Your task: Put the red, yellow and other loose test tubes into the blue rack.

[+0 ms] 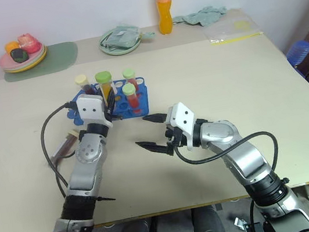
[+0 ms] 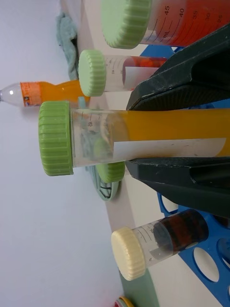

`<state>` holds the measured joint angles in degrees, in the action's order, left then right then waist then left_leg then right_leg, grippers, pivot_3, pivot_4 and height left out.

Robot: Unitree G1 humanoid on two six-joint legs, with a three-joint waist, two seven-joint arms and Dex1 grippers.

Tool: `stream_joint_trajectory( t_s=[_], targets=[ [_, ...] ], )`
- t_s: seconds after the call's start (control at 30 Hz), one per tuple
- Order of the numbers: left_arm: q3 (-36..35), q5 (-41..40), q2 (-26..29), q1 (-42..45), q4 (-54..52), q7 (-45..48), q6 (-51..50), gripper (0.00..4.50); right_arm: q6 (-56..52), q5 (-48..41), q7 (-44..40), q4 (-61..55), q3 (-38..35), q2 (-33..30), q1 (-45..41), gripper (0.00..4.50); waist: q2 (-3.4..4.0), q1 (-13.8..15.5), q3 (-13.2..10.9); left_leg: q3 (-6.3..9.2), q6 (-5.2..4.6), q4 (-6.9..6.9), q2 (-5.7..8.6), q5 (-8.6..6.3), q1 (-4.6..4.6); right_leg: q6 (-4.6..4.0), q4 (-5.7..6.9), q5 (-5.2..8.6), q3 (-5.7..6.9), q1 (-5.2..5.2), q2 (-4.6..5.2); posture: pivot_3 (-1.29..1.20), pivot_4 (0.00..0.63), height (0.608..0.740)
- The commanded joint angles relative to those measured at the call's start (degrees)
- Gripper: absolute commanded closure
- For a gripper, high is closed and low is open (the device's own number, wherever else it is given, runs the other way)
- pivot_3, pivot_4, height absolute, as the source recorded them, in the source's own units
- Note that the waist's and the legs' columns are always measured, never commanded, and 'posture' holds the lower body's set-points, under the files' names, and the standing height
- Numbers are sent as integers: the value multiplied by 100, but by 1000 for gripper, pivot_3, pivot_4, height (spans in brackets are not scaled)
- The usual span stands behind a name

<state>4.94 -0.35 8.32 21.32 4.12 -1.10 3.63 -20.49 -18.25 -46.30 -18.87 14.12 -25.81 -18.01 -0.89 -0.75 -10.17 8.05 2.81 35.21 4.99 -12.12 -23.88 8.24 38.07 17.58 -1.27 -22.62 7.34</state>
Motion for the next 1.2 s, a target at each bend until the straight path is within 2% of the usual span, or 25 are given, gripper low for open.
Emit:
stream_joint_trajectory(
  t_s=[0.03, 0.27, 0.43, 0.5, 0.53, 0.67, 0.87, 1.03, 1.13, 1.2],
  targets=[
    [-108, 94, -42, 102, 168, 50, 249, 3592, 32, -53, 7, -210, -48, 48, -6, 748, 0, -1, 0, 0, 0, 0, 0, 0, 0, 0, 0, 0, 0, 0, 0, 0, 150, 740],
    [-240, -17, -118, 111, 397, 161, 531, 3592, 39, -35, 35, -191, -52, 63, -15, 748, 0, -1, 0, 1, 0, 1, 0, 0, 0, 0, 0, 0, 1, 1, 0, 0, 150, 740],
    [-399, -147, -193, 5, 130, 217, 436, 1309, 52, -35, 34, -186, -40, 66, -25, 748, 0, -1, 0, 2, 0, 2, 0, 0, 0, 1, 0, 0, 1, 1, 0, 0, 150, 740],
    [-465, -160, -194, -33, -68, 179, 378, 214, 56, -35, 30, -187, -39, 66, -25, 748, 0, -6, 0, 2, 0, 2, 0, 0, 0, 1, 0, 0, 1, 0, 0, 0, 150, 740],
    [-548, -285, -204, -83, -266, 196, 299, 18, 57, -35, 28, -187, -38, 66, -25, 748, 0, -6, 0, 2, 0, 2, 0, 0, 0, 1, 1, 0, 1, 0, 0, 0, 150, 740],
    [-950, -898, -167, -354, -1209, 359, -51, 18, 32, -42, 35, -224, -19, 79, 3, 748, 0, -16, 0, 3, 0, 1, -2, 0, 0, 1, 1, 0, 0, -1, -1, 0, 150, 740],
    [-1647, -1676, 512, -368, -2455, 624, -1111, 18, 4, -85, -6, -199, -28, 91, 8, 748, 0, -5, 0, 4, 0, 1, -2, 0, 0, 0, 1, 0, 1, 1, -2, 0, 150, 740],
    [-2473, -2948, 1935, -313, -3063, 1099, -3323, 18, 22, -85, -75, -170, -39, 70, -6, 748, 0, -32, 0, 5, -2, -1, -4, -1, 2, 0, 2, 0, 0, -1, -5, 0, 150, 740],
    [-2812, -3588, 3141, -267, -3029, 1323, -5263, 18, 7, -119, -129, -142, -28, 92, -23, 748, 0, -44, -1, 6, -5, -3, -6, -3, 3, 0, 4, 0, -2, -2, -8, 0, 150, 740],
    [-2712, -3691, 4066, -247, -2872, 1541, -6432, 18, 28, -127, -183, -91, -4, 115, -58, 748, 0, -49, -2, 6, -6, -5, -9, -3, 6, 0, 6, 1, -2, -2, -12, 0, 150, 740]
  ],
)
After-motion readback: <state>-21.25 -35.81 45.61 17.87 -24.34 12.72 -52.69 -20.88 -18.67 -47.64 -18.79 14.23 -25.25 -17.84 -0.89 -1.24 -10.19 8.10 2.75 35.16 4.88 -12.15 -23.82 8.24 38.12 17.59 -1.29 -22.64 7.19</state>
